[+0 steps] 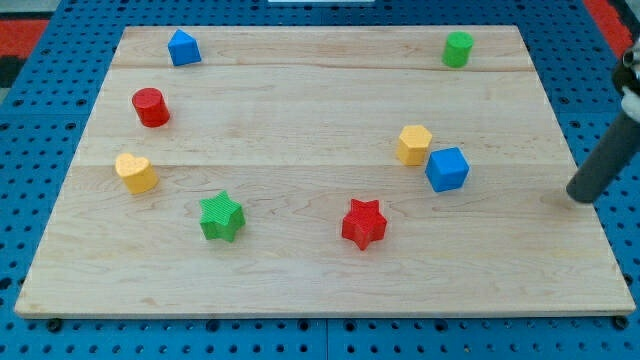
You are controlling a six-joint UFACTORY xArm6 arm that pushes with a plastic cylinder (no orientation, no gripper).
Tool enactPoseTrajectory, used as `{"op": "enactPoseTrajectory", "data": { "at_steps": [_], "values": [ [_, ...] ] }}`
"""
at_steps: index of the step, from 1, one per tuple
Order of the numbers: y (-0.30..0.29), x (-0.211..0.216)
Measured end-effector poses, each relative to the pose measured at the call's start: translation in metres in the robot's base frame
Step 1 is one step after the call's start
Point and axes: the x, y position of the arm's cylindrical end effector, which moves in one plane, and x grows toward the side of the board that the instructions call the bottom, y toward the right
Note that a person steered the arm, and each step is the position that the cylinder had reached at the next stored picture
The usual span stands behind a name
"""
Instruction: Move your arm towards the green circle
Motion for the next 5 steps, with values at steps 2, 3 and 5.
{"op": "enactPoseTrajectory", "data": {
  "at_steps": [2,3,5],
  "values": [
    [0.052,-0.010],
    [0.055,-0.031],
    [0.013,-0.133]
  ]
}}
